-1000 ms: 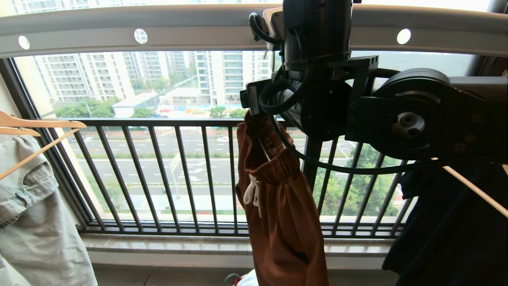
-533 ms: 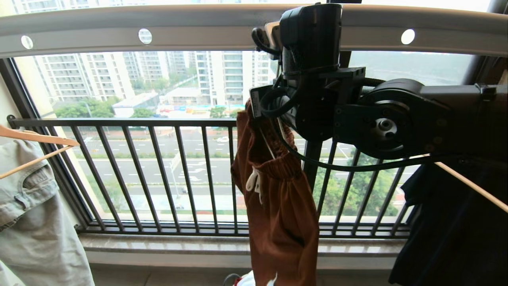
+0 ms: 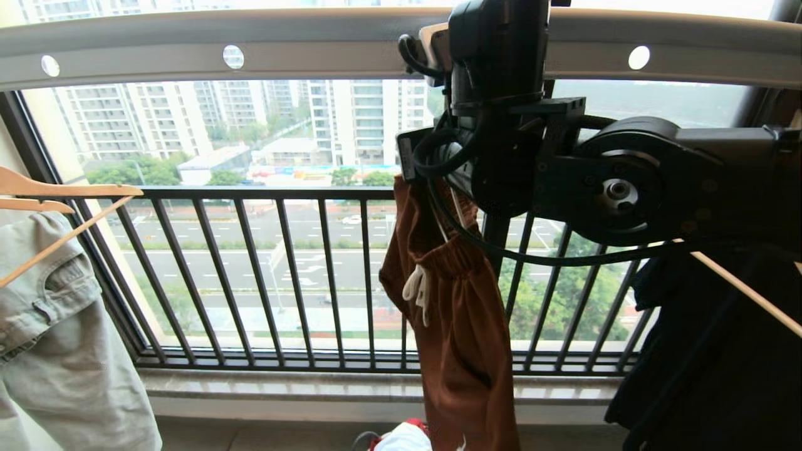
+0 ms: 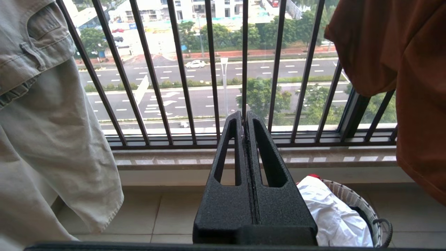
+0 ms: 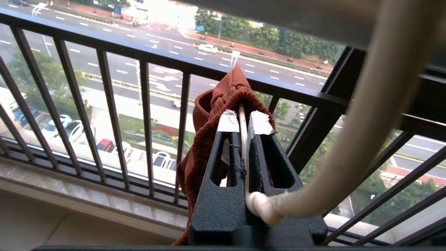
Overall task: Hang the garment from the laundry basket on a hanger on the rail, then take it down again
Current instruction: Take the clothes off the clothes rack
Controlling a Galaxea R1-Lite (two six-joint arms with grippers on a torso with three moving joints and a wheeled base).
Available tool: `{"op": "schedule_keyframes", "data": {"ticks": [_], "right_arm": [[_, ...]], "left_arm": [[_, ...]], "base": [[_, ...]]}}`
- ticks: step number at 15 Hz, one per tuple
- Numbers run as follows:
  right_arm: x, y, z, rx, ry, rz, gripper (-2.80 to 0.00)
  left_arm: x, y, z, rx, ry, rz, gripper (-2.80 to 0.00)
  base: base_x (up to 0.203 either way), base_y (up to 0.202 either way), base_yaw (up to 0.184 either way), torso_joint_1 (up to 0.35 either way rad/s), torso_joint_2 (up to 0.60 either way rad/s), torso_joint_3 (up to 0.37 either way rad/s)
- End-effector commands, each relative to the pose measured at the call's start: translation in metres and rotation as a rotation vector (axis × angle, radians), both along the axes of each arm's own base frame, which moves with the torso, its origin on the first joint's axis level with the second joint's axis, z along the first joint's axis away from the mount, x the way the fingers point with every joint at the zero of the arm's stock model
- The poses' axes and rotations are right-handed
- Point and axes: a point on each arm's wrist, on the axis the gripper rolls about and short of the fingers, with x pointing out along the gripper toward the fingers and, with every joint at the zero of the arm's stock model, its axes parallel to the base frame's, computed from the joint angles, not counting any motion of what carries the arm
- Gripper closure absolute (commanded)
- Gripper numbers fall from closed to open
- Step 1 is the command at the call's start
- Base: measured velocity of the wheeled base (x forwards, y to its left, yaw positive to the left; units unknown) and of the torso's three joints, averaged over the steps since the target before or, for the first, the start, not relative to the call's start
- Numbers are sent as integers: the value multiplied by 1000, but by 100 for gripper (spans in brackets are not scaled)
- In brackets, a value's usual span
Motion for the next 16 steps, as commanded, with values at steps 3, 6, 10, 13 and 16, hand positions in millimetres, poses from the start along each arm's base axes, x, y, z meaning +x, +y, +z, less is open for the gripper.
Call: {"op": "schedule_keyframes", "data": {"ticks": [3, 6, 10, 13, 16], "right_arm": [[-10, -1, 7, 11, -8, 11, 0], [-18, 3, 9, 15, -13, 32, 0], [-42, 6, 24, 35, -36, 81, 0], [-60, 3, 30, 30, -42, 107, 0], [-77, -14, 40, 39, -49, 116, 0]], "left_arm": [[0, 0, 0, 0, 1, -1, 0], [0, 0, 0, -1, 1, -1, 0], [0, 0, 0, 0, 1, 0, 0], [0, 0, 0, 0, 1, 0, 0], [0, 0, 0, 0, 1, -1, 0]], "base": [[0, 0, 0, 0, 0, 0], [0, 0, 0, 0, 0, 0], [0, 0, 0, 0, 0, 0], [0, 0, 0, 0, 0, 0], [0, 0, 0, 0, 0, 0]]}}
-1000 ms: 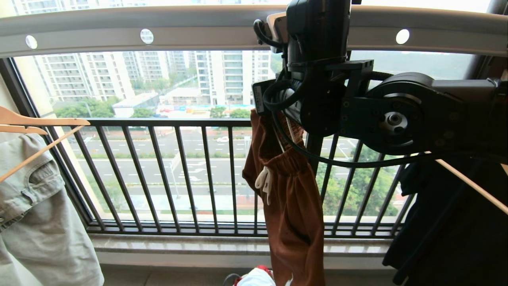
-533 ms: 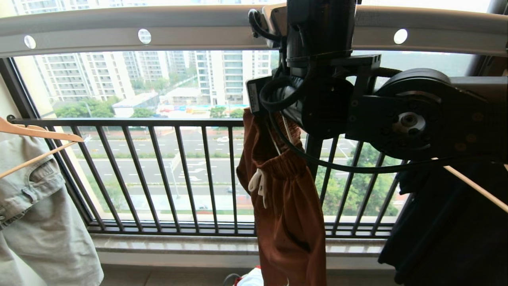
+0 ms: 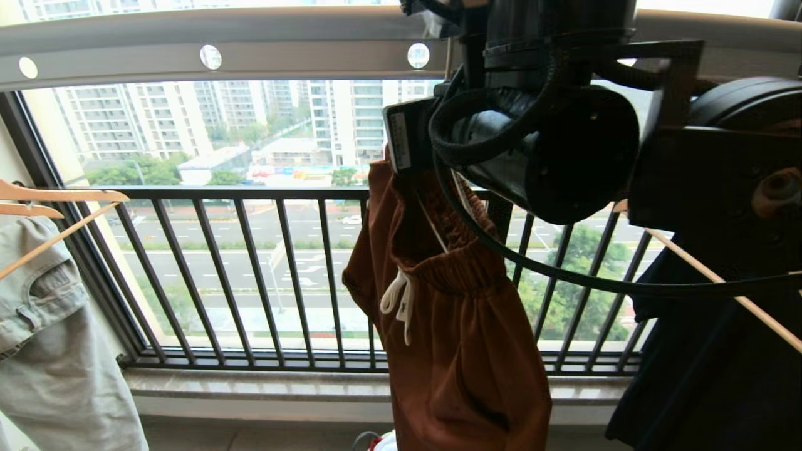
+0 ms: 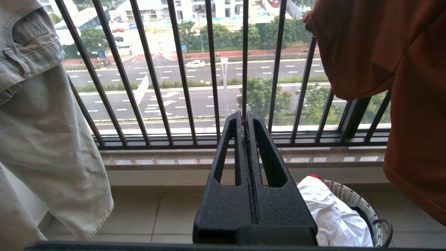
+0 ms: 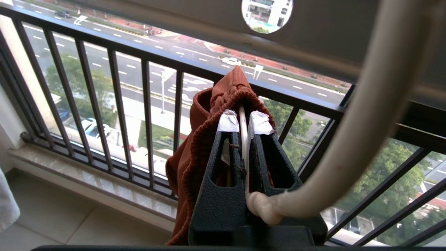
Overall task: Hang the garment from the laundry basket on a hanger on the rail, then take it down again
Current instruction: Take the clothes off the clothes rack
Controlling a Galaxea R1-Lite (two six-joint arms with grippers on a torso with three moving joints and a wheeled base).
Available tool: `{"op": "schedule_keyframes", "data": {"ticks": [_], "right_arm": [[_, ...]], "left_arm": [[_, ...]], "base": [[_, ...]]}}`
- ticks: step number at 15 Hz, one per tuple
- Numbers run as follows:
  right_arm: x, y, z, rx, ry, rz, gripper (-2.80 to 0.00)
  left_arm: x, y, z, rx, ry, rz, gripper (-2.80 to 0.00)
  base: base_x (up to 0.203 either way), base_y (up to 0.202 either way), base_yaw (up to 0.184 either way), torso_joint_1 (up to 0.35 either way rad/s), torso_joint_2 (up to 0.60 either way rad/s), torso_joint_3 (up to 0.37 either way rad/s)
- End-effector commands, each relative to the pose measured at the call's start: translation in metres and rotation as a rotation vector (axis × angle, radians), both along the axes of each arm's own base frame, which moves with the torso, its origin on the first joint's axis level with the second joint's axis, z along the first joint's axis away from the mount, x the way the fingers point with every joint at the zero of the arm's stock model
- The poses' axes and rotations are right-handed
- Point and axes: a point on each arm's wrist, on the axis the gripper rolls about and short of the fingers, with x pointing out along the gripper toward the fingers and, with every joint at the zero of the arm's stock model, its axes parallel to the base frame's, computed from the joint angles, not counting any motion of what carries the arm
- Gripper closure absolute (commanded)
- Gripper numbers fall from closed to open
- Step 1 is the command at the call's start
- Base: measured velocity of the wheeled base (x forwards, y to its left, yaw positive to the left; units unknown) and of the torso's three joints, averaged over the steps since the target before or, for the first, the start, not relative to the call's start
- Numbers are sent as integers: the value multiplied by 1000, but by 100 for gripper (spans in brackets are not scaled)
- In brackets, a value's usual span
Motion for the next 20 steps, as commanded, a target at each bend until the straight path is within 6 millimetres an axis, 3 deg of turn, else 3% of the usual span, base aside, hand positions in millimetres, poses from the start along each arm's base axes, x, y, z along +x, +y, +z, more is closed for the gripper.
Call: {"op": "schedule_keyframes", "data": {"ticks": [1, 6, 11, 13, 17, 20], "right_arm": [[-20, -22, 9, 7, -5, 5, 0], [-67, -79, 7, -11, 12, 54, 0], [-83, -110, -71, -162, 169, 143, 0], [-71, -121, -79, -58, 164, 196, 0], [-52, -146, -114, -58, 303, 432, 0], [-9, -150, -146, -109, 377, 530, 0]], "left_arm": [[0, 0, 0, 0, 1, -1, 0], [0, 0, 0, 0, 1, 0, 0], [0, 0, 0, 0, 1, -1, 0], [0, 0, 0, 0, 1, 1, 0], [0, 0, 0, 0, 1, 0, 0], [0, 0, 0, 0, 1, -1, 0]], "base": [[0, 0, 0, 0, 0, 0], [0, 0, 0, 0, 0, 0], [0, 0, 0, 0, 0, 0], [0, 0, 0, 0, 0, 0], [0, 0, 0, 0, 0, 0], [0, 0, 0, 0, 0, 0]]}}
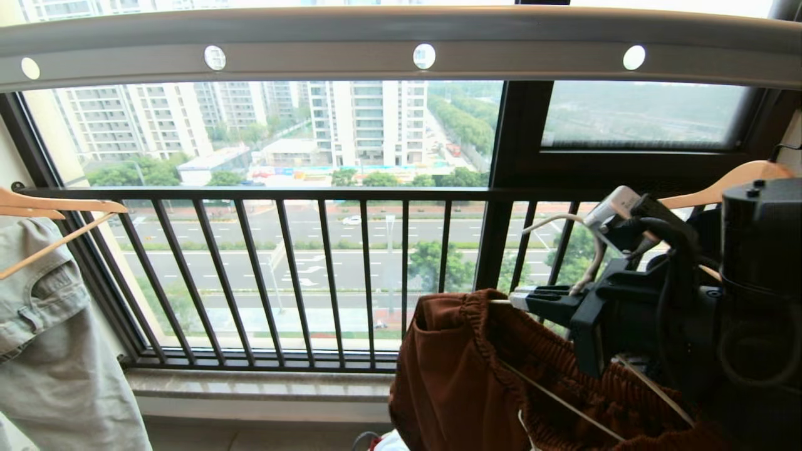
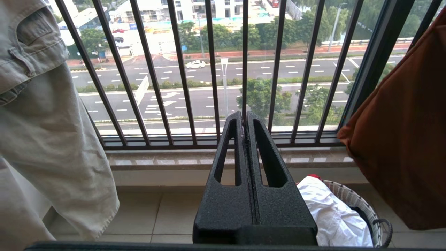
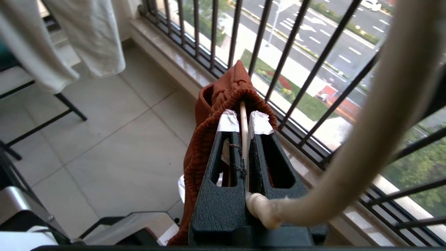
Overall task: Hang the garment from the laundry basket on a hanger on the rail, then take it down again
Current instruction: Take the clothes off the clothes rack
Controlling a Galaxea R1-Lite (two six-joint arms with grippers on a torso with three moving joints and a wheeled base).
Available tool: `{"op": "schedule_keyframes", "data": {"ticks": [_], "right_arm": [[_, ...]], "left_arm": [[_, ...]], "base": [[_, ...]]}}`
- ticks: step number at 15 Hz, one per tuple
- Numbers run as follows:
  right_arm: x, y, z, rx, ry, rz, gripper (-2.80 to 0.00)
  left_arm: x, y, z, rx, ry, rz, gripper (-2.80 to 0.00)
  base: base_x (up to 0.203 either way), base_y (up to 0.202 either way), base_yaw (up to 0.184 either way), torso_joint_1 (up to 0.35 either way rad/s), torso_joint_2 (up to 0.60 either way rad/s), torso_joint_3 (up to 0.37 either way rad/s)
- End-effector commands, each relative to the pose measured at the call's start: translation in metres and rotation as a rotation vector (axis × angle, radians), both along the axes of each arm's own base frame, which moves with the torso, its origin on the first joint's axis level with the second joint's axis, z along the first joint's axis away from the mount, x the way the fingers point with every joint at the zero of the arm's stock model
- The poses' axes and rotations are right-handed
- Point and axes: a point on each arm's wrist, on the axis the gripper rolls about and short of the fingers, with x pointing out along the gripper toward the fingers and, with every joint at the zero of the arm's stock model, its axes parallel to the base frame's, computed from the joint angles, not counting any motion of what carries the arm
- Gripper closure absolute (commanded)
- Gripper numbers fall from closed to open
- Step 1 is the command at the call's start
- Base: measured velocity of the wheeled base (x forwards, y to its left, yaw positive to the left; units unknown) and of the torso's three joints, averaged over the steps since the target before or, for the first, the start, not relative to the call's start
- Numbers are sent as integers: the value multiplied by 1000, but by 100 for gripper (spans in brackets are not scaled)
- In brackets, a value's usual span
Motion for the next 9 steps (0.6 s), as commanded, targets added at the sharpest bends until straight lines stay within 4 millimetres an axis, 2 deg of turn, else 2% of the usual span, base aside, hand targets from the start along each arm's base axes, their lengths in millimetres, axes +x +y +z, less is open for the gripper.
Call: {"op": "schedule_keyframes", "data": {"ticks": [1, 3, 5, 9], "right_arm": [[42, 5, -34, -30, 65, 58, 0], [76, 15, -57, -24, 49, 88, 0], [101, 24, -68, -15, 2, 118, 0], [113, 22, -66, 4, -42, 114, 0]], "left_arm": [[0, 0, 0, 0, 1, 1, 0], [0, 0, 0, 0, 1, 1, 0], [0, 0, 0, 0, 1, 0, 0], [0, 0, 0, 0, 1, 1, 0]], "base": [[0, 0, 0, 0, 0, 0], [0, 0, 0, 0, 0, 0], [0, 0, 0, 0, 0, 0], [0, 0, 0, 0, 0, 0]]}}
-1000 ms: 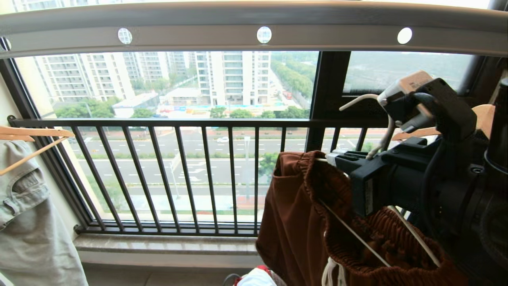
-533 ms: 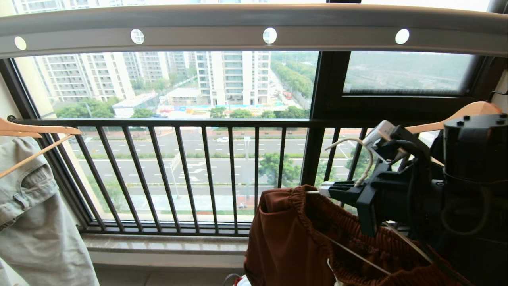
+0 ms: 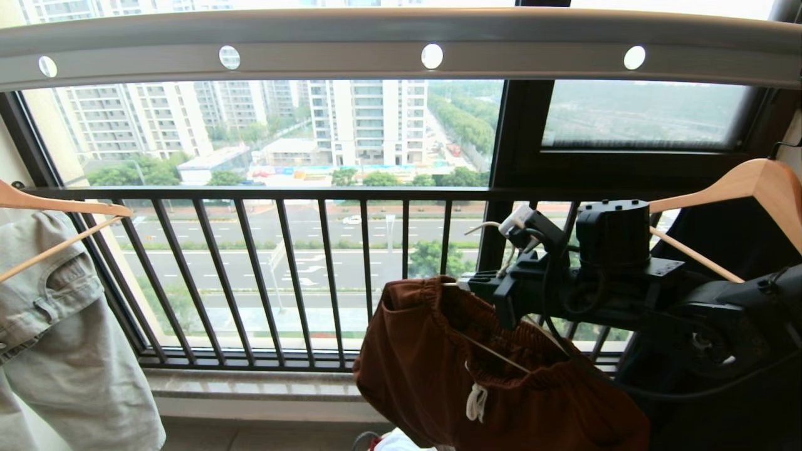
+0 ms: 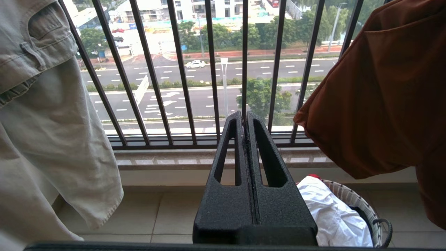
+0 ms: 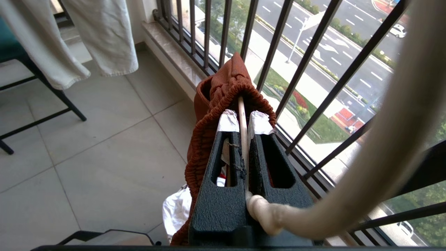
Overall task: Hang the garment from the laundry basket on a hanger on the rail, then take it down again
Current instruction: Take the clothes off the clothes rack
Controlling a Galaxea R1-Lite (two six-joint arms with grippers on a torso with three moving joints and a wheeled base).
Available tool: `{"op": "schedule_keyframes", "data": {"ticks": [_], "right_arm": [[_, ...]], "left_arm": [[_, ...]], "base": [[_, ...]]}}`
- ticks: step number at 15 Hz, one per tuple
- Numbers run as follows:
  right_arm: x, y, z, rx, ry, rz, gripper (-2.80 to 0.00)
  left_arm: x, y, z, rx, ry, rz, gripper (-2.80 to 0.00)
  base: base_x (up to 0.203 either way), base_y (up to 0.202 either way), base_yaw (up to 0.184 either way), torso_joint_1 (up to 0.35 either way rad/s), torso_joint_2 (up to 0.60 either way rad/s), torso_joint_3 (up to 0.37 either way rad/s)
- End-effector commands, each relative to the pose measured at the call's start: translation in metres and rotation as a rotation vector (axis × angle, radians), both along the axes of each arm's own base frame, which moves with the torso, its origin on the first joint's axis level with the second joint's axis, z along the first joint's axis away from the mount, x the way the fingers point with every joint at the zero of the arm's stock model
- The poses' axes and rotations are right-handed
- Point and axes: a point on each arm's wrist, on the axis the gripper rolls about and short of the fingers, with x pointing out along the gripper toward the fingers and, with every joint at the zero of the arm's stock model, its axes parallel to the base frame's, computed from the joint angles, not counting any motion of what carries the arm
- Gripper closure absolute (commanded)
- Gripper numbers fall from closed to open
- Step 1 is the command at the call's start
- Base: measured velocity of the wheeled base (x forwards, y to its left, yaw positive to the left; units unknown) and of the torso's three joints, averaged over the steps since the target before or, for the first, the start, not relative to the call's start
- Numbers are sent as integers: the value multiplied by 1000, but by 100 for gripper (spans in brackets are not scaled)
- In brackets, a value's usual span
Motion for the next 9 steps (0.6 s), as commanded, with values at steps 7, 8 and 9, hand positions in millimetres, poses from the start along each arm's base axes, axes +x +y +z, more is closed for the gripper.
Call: {"op": "schedule_keyframes", "data": {"ticks": [7, 8, 9], "right_arm": [[35, 14, -37, 44, 3, -40, 0], [37, 14, -37, 56, 12, -72, 0], [39, 15, -39, 63, 23, -82, 0]], "left_arm": [[0, 0, 0, 0, 1, 0, 0], [0, 0, 0, 0, 1, 0, 0], [0, 0, 0, 0, 1, 1, 0]], "base": [[0, 0, 0, 0, 0, 0], [0, 0, 0, 0, 0, 0], [0, 0, 0, 0, 0, 0]]}}
